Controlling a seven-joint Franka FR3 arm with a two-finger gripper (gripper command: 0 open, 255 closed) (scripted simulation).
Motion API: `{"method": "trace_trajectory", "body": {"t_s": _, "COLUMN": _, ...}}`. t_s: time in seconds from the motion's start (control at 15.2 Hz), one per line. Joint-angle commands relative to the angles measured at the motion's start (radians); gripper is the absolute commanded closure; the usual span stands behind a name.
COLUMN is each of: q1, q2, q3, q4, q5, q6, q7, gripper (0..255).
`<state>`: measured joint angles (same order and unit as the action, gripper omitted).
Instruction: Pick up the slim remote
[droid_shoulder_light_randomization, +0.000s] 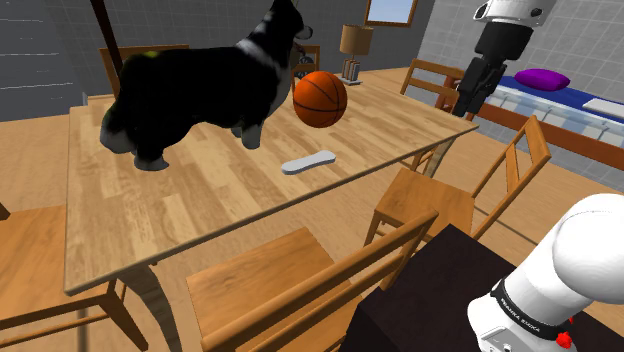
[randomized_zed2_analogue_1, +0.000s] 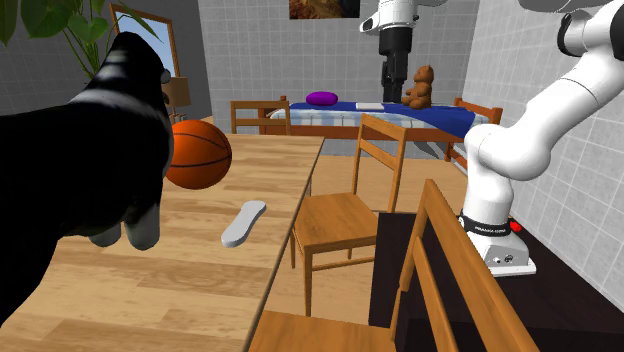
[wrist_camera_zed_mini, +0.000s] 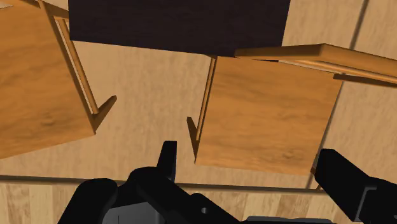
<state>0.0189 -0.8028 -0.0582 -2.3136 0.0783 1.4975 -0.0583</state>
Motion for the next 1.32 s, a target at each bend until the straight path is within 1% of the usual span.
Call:
{"method": "trace_trajectory", "body": {"t_s": 0.0, "q1": 0.000, "q2": 0.000, "q3": 0.000, "q4": 0.000, "q5": 0.000, "q6": 0.000, "q7": 0.000, "gripper": 0}}
{"method": "trace_trajectory", "body": {"t_s": 0.26, "q1": 0.039, "q2": 0.110, "q3": -0.054, "q4": -0.008, "q5": -0.044, "q6": 0.112, "q7": -0.168, "gripper": 0}}
{"method": "trace_trajectory", "body": {"t_s": 0.59, "q1": 0.090, "q2": 0.271, "q3": -0.111, "q4": 0.018, "q5": -0.078, "q6": 0.246, "q7": -0.371, "gripper": 0}}
{"method": "trace_trajectory", "body": {"t_s": 0.92, "q1": 0.138, "q2": 0.449, "q3": -0.154, "q4": 0.078, "q5": -0.086, "q6": 0.365, "q7": -0.567, "gripper": 0}}
{"method": "trace_trajectory", "body": {"t_s": 1.25, "q1": 0.180, "q2": 0.634, "q3": -0.176, "q4": 0.167, "q5": -0.070, "q6": 0.462, "q7": -0.757, "gripper": 0}}
